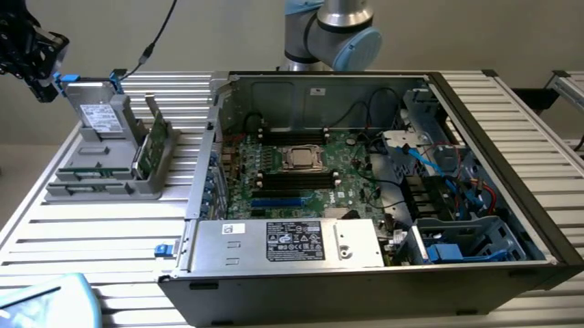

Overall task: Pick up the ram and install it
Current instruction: 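Pick up the ram and move it above insertion slot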

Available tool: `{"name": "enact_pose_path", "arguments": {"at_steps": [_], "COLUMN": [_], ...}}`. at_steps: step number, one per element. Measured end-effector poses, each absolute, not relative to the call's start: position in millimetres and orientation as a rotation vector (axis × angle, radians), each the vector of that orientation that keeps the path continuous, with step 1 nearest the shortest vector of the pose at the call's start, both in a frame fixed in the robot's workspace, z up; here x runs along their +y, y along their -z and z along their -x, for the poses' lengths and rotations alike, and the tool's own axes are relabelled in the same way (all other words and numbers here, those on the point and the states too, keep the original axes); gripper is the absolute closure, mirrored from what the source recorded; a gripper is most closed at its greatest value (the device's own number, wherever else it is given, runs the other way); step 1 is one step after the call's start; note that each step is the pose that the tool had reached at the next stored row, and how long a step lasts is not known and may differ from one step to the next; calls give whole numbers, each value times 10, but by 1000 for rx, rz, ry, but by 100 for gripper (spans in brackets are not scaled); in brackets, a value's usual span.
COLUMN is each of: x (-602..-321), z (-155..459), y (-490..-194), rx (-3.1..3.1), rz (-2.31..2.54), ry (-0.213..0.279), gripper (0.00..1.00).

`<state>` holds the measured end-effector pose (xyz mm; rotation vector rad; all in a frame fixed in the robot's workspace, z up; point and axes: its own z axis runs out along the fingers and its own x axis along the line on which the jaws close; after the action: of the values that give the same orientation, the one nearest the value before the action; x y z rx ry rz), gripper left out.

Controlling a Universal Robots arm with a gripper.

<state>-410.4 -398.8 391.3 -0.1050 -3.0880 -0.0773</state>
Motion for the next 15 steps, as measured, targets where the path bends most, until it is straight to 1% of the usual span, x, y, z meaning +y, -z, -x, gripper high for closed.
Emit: {"name": "enact_pose_path", "arguments": {"at_steps": [6,15], "x": [-3988,-3988], "z": [4105,4113], "y": [-3915,-3909], "rx": [-3088,-3086], "rz": [96,-81], "ry": [77,72], "gripper": [89,89]}}
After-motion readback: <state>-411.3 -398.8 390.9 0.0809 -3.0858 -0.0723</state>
